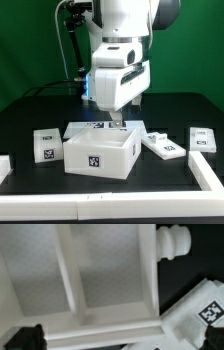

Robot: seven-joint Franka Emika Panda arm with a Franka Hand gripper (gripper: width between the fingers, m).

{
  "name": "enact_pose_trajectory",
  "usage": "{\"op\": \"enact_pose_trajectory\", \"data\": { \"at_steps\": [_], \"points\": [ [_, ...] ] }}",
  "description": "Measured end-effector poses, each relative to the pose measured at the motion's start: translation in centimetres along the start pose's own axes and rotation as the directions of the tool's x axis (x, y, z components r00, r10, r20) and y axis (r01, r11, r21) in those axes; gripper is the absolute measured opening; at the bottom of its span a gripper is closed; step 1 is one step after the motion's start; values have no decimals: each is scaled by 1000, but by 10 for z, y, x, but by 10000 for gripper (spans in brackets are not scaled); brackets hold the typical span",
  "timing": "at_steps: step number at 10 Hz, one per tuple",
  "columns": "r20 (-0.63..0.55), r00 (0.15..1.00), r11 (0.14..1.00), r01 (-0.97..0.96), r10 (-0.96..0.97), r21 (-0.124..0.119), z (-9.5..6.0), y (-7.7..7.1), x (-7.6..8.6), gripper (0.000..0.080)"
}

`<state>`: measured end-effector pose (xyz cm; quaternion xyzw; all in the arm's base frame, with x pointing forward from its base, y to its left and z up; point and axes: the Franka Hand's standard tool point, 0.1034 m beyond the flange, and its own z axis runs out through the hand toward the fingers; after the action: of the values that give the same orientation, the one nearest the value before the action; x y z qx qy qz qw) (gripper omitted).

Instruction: Assemble cabinet

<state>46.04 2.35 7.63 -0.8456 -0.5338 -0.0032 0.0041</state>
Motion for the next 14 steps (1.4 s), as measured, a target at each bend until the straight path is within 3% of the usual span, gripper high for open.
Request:
{"op": "enact_pose_trajectory", "data": {
  "at_steps": [4,6,7,9,12,14],
  "points": [
    [-1,1000,1000,5,-5,0,4,-1,-3,798],
    [-16,999,999,42,-42,-16,17,-22,-9,798],
    [-14,999,999,42,-42,-10,20,-26,-12,798],
    [-28,999,999,37,-38,-22,33,-34,-15,798],
    [-23,999,1000,30,-30,0,46,-35,-18,798],
    [-24,999,1000,26,-26,0,48,-32,-16,798]
  ]
}}
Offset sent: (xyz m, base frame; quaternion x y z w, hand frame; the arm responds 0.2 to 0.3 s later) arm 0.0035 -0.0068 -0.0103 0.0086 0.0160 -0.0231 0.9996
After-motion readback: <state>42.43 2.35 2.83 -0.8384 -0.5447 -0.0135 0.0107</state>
